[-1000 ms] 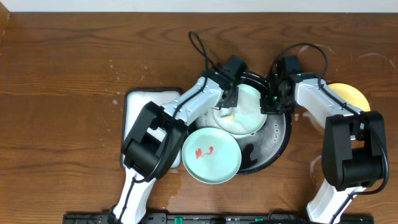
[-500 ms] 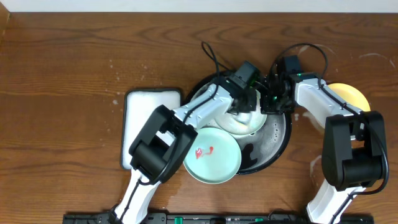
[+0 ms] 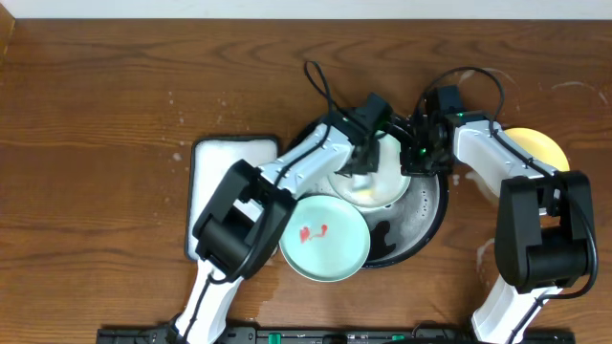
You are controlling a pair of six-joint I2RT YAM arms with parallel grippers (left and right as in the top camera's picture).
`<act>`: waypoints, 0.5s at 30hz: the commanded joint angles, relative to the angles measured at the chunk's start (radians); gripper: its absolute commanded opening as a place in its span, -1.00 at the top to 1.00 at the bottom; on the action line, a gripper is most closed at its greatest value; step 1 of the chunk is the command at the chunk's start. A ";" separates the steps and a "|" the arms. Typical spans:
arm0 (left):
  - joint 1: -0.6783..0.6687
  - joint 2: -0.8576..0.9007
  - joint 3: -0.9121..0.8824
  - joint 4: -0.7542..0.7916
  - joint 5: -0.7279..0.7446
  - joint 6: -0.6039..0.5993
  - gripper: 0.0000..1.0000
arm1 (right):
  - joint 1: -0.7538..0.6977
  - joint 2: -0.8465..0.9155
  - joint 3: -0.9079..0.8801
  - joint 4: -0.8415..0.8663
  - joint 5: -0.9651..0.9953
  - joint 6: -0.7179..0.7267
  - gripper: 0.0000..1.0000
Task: Clean dirty plates on tray and stack at the side
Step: 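Scrub the held green plate with the sponge in the left gripper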
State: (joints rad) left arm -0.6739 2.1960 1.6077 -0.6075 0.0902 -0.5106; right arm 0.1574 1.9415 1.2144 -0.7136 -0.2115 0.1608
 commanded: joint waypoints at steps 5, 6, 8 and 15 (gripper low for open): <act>0.066 0.092 -0.063 0.171 -0.338 0.242 0.85 | 0.020 0.035 -0.039 -0.020 0.020 -0.002 0.98; 0.066 0.092 -0.063 0.185 -0.338 0.247 0.85 | 0.020 0.035 -0.039 -0.021 0.020 -0.002 0.98; 0.066 0.084 -0.063 0.217 -0.338 0.256 0.85 | 0.020 0.035 -0.039 -0.021 0.020 -0.006 0.98; 0.046 0.040 -0.063 0.338 -0.118 0.165 0.85 | 0.020 0.035 -0.039 -0.021 0.020 -0.013 0.98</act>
State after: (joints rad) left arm -0.6556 2.1971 1.5589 -0.3321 -0.0517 -0.2871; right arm 0.1574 1.9415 1.2144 -0.7155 -0.2138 0.1680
